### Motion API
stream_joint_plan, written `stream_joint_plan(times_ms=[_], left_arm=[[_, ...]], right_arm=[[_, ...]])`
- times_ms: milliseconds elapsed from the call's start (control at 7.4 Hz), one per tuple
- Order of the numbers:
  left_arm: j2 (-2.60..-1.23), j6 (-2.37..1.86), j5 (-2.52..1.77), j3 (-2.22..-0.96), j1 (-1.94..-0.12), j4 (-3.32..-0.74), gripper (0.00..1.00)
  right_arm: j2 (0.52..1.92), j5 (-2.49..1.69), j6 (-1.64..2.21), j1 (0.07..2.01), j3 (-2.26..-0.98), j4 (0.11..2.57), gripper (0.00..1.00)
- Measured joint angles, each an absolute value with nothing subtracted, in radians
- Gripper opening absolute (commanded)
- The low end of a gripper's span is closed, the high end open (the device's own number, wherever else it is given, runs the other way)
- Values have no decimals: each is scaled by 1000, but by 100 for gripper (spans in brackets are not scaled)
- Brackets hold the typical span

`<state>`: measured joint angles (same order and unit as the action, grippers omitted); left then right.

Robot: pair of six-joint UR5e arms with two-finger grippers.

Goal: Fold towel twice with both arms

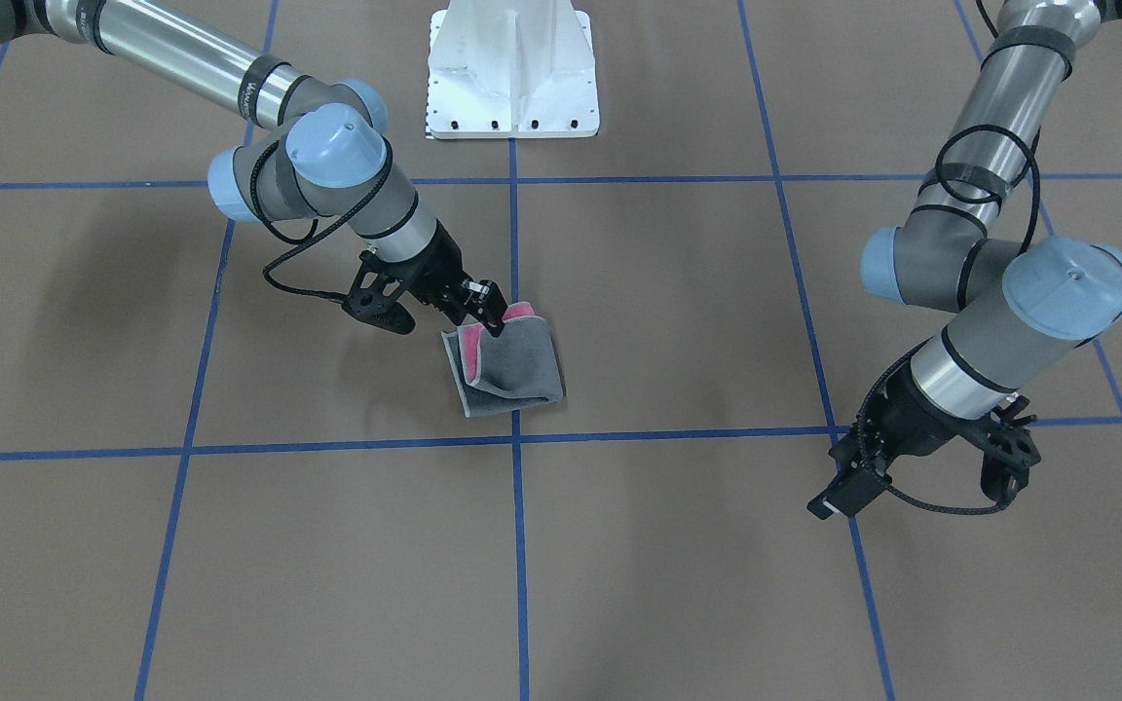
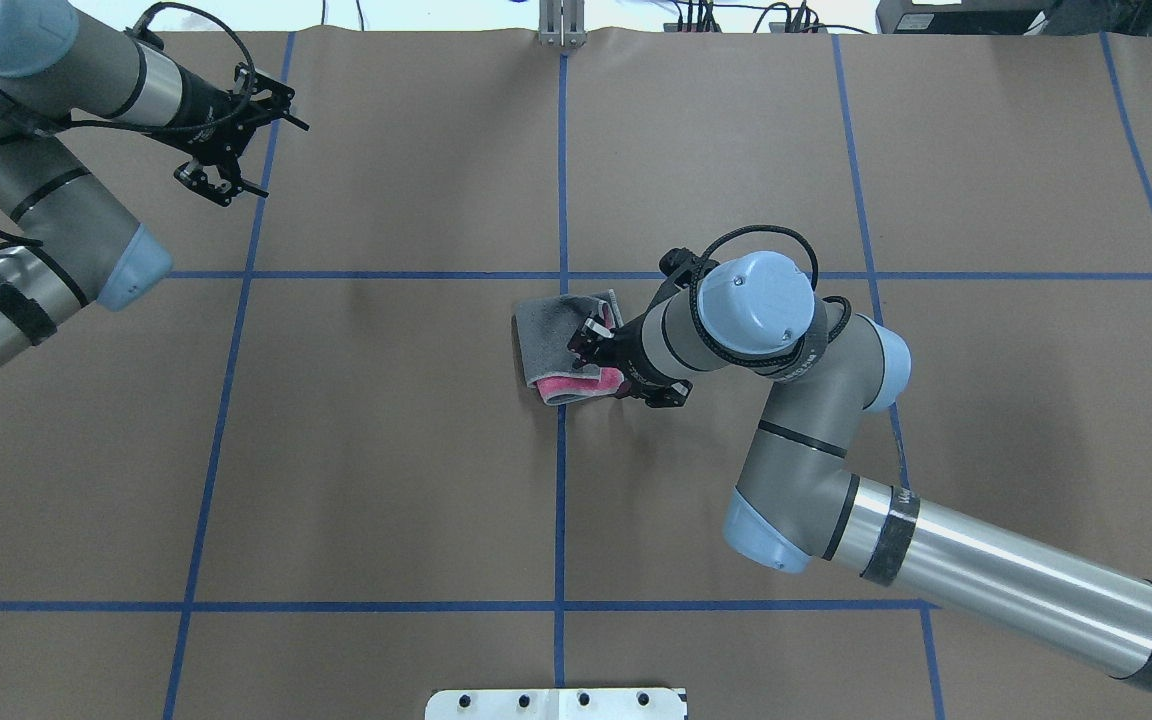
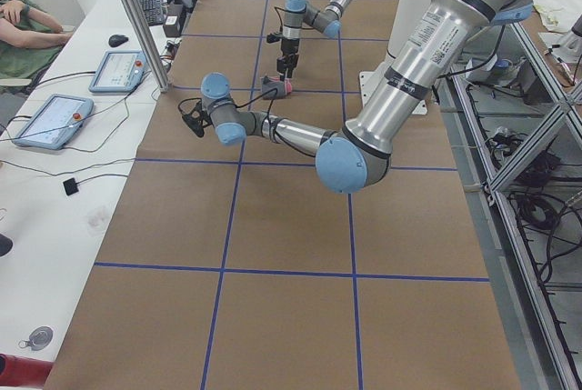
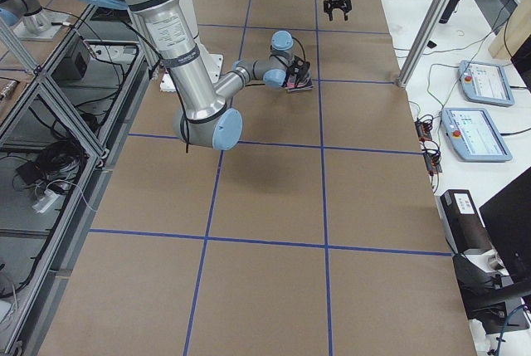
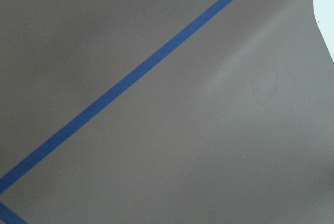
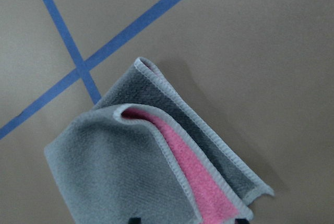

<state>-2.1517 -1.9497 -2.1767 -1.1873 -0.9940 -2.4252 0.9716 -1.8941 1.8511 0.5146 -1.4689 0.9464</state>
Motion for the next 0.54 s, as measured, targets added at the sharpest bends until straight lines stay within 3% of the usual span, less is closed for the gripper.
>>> stream_joint_plan(times_ms=[406, 541], left_arm=[[-2151, -1950, -2176, -1187, -995, -2426, 99], [-2151, -1950, -2176, -1187, -997, -2427, 99]], right_arm=[[965, -1888, 1852, 506, -1460, 946, 58], [964, -1887, 1852, 504, -1457, 946, 48]])
